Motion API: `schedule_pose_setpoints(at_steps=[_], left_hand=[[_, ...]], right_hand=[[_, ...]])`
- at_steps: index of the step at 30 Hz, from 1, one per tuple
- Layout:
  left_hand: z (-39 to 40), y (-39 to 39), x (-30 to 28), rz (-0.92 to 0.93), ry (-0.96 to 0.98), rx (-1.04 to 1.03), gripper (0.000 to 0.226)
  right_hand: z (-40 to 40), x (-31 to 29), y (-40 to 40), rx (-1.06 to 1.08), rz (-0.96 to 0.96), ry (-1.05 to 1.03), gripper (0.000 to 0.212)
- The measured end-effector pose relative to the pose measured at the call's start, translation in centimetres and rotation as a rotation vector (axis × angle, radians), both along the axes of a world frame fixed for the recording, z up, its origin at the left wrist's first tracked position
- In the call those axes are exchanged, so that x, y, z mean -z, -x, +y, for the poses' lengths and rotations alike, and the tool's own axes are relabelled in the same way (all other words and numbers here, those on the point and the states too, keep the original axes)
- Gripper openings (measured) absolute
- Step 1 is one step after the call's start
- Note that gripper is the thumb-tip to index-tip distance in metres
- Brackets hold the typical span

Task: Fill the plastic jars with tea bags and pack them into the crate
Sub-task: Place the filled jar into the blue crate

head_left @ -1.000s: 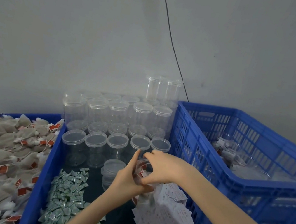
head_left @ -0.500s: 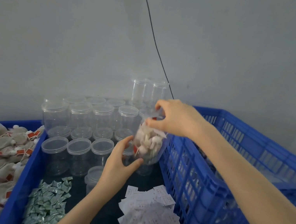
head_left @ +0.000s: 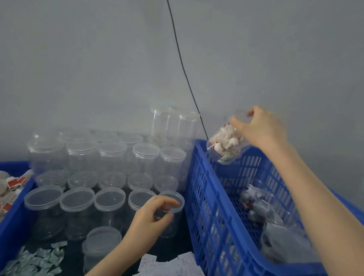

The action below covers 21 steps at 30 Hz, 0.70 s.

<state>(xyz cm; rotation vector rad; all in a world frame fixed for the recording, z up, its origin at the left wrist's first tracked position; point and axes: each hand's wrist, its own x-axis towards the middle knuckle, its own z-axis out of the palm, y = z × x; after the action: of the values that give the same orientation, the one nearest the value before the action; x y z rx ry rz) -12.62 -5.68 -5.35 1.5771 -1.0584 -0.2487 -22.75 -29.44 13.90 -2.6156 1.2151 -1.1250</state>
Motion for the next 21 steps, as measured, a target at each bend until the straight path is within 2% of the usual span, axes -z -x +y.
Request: schedule_pose_setpoints(at_steps=[7,11,15,18,21], left_hand=[[-2.1,-2.1,0.8,0.053,0.004,0.000,0.033],[-3.0,-3.0,1.2,0.136,-0.008,-0.001,0.030],[-3.5,-3.6,0.9,0.154,-0.026,0.012,0.029],[-3.6,-4.3,0.8,0.150,-0.032,0.028,0.029],[-3.9,-5.2,1.0,0.172,-0.044,0.043,0.029]], right_hand=[[-4.8,4.3,-3.9,0.052,0.230,-0.158,0.064],[-6.6,8.0,-6.3,0.052,0.302,-0.221,0.059],[-7.4,11.5,-8.7,0.050,0.462,-0.258,0.068],[-8.2,13.7,-10.0,-0.022,0.471,-0.276,0.053],[-8.7,15.4,-10.9,-0.126,0.516,-0.377,0.054]])
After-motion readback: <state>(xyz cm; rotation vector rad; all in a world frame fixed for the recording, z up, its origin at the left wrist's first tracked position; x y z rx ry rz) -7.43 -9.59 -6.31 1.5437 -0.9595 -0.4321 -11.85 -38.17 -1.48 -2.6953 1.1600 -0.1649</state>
